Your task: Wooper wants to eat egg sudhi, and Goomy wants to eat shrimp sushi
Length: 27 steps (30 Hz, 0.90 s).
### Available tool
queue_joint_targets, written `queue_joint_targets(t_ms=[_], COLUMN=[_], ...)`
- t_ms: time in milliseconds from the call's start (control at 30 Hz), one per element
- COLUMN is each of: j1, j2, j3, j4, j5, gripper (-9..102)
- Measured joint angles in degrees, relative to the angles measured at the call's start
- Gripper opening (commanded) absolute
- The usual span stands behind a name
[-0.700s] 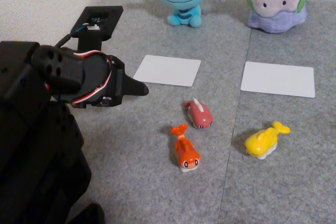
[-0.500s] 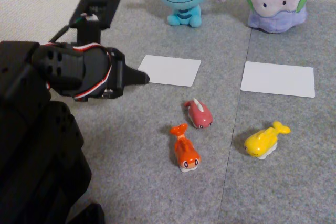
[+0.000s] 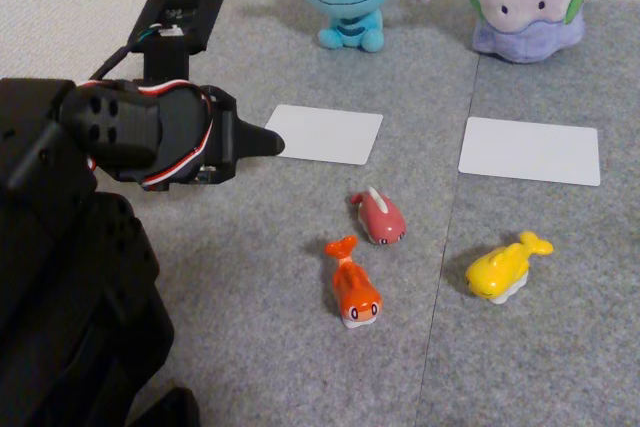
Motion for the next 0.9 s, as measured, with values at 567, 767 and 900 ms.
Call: queue_joint_targets(t_ms=[567,767,900], j1=[10.37,21.71,28.3], j2=[-2.2,-14.59,-25.66], j3=[-24.26,-32.17,-38.94], j4=[13.54,13.97,15.21], j5=[-6.42,-6.94,-8.44], gripper=[25,25,25])
